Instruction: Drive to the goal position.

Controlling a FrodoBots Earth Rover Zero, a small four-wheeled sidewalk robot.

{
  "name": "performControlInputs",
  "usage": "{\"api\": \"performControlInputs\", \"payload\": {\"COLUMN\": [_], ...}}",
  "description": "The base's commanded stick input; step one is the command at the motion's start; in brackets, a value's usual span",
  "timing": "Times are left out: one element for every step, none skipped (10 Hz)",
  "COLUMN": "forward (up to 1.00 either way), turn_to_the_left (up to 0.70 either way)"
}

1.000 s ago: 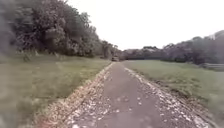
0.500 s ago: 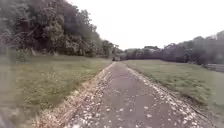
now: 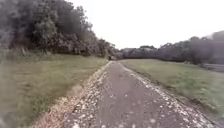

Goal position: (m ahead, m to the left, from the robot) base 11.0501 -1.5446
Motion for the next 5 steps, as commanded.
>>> {"api": "performControlInputs", "payload": {"forward": [0.7,0.7,0.7,0.7,0.7], "turn_to_the_left": [0.0,-0.31,-0.32,-0.28,-0.2]}}
